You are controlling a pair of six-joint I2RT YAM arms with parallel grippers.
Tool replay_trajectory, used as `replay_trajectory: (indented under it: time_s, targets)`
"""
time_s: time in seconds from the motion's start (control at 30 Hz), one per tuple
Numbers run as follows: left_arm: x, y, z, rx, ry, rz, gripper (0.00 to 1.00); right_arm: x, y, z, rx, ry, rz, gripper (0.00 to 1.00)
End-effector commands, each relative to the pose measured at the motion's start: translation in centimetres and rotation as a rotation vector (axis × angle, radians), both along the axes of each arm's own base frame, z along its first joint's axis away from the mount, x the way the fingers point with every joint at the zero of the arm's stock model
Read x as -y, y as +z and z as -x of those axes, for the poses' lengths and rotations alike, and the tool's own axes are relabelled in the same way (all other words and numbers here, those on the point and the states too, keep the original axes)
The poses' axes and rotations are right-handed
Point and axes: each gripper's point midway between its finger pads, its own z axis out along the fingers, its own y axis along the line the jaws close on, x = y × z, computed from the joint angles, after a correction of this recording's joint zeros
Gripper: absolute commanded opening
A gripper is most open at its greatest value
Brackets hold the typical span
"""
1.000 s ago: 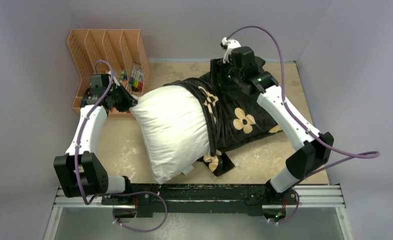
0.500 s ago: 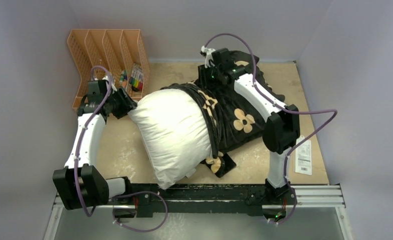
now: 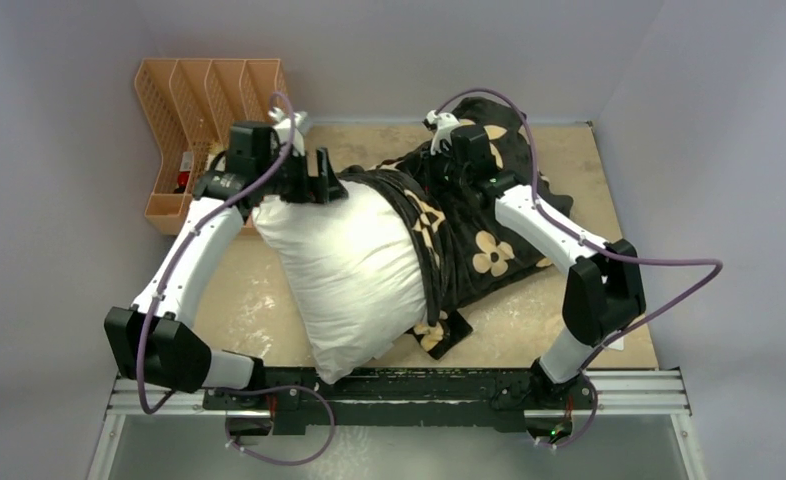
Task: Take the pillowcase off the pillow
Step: Remove the pillow from the pillowcase.
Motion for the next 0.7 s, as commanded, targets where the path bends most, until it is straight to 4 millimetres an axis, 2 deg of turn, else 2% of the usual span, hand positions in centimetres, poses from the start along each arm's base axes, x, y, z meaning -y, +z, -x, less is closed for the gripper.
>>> replay_trajectory:
  time_s: [0.0,0.1,0.17,0.23,0.27,0.33,0.37,0.4,0.43,0.5,0.6,0.67]
  targets:
    - [4.1,-1.1,4.9,-0.015,-0.301,0.045,0.85,-0.2,-0.2,2.1,-0.011,0.031,-0.049,0.0]
    - [3.2,-4.4,6.2,-0.137,-0.329,-0.036,0.83,0.2,-0.1,2.0,-0.015,0.017,-0.025,0.02]
    - [3.0,-6.0,6.0,-0.178,-0.302,-0.083,0.82,0.1,0.5,2.0,-0.014,0.021,-0.023,0.03]
    - [3.8,-6.7,6.3,-0.199,-0.322,-0.09,0.73,-0.3,1.7,2.2,-0.011,0.052,-0.04,0.07]
    - [4.2,-6.9,6.6,-0.206,-0.337,-0.094,0.63,-0.5,2.3,2.3,-0.017,0.064,-0.043,0.09]
    - [4.8,-7.8,6.7,-0.214,-0.335,-0.137,0.28,-0.8,3.4,2.5,-0.029,0.088,-0.043,0.18]
    - [4.7,-8.2,6.4,-0.211,-0.305,-0.167,0.07,-1.0,4.0,2.5,-0.034,0.103,-0.037,0.26]
    - [4.2,-8.6,5.9,-0.207,-0.258,-0.202,0.0,-1.1,4.4,2.8,-0.041,0.129,-0.023,0.35]
    - [4.3,-8.7,5.9,-0.196,-0.241,-0.212,0.0,-1.4,5.2,2.9,-0.042,0.151,-0.026,0.47]
    - [4.3,-8.2,6.0,-0.143,-0.21,-0.243,0.0,-1.8,6.5,2.7,-0.044,0.166,-0.032,0.63]
    - [4.0,-6.5,6.0,-0.04,-0.147,-0.238,0.0,-2.9,7.4,2.8,-0.066,0.226,-0.039,0.75]
    - [4.2,-5.3,6.5,0.004,-0.145,-0.202,0.0,-3.6,6.9,3.0,-0.1,0.251,-0.009,0.77]
